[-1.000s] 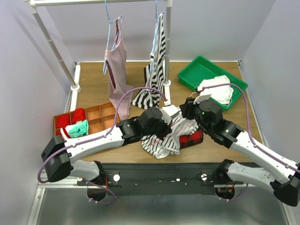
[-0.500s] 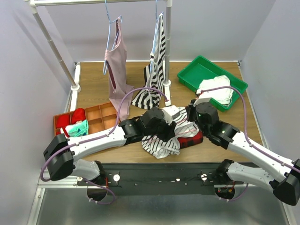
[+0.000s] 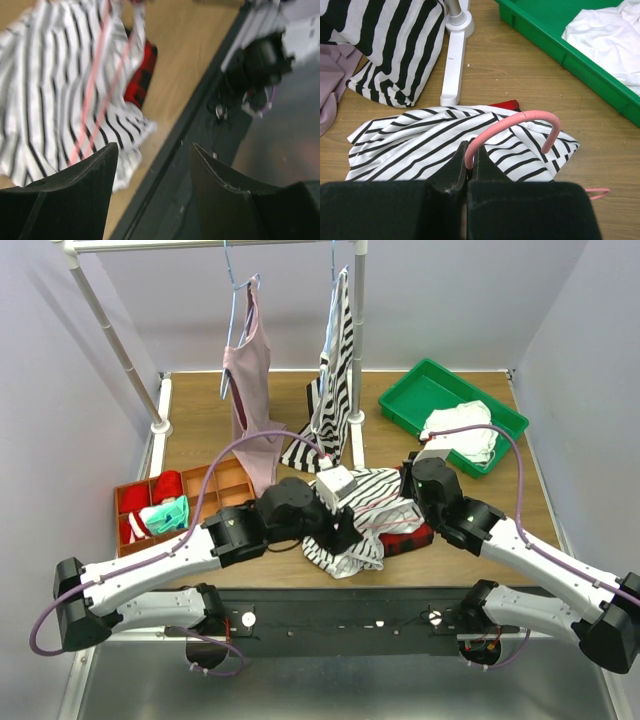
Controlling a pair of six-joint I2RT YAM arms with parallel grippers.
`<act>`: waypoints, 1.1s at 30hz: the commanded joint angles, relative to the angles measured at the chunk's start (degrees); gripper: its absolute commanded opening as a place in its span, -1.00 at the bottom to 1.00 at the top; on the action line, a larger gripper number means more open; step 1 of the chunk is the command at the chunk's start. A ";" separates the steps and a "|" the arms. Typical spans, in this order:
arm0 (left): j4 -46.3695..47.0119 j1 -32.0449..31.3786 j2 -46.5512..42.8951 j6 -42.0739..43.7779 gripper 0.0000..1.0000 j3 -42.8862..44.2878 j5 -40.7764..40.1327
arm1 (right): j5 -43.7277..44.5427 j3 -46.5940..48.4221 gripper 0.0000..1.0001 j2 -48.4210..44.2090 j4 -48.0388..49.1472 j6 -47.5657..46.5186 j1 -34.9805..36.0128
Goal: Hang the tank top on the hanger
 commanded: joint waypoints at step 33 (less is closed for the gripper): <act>3.48 -19.57 40.69 -28.15 -0.21 7.94 -41.89 | 2.30 -0.31 -0.99 -1.84 -2.07 2.23 0.42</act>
